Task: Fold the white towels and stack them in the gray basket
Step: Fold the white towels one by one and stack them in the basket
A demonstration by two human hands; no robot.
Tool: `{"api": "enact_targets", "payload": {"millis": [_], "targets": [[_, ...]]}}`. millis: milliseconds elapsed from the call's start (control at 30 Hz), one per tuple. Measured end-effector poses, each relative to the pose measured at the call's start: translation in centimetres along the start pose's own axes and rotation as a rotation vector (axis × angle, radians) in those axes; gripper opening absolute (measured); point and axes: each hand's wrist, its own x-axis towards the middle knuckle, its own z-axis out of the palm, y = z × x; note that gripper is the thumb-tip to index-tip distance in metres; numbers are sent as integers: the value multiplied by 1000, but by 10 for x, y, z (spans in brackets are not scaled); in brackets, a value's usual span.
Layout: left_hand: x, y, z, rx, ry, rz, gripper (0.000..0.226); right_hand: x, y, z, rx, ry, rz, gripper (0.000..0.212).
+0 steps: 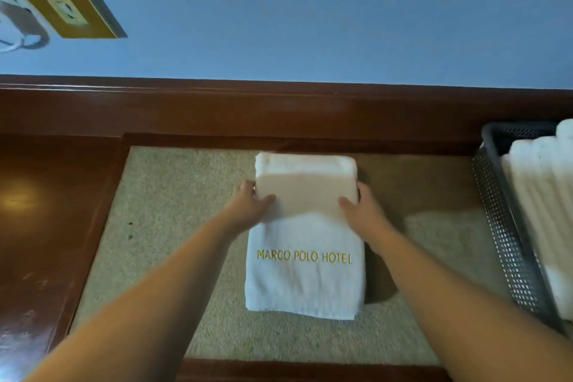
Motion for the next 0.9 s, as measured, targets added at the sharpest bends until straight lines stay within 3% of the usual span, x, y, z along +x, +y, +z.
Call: {"api": "enact_targets", "payload": {"millis": [200, 367, 500, 600, 900], "targets": [[-54, -43, 42, 96, 109, -84, 53, -51, 59, 28, -146, 155, 29, 32], [-80, -59, 63, -50, 98, -116, 53, -70, 72, 38, -165, 167, 92, 42], [-89, -62, 65, -10, 97, -148, 49, -69, 68, 34, -171, 111, 163, 51], [-94, -56, 57, 12, 130, -91, 55, -69, 62, 24, -112, 84, 175, 61], [-142, -11, 22, -103, 295, 197, 40, -120, 25, -21, 150, 165, 52, 46]]}}
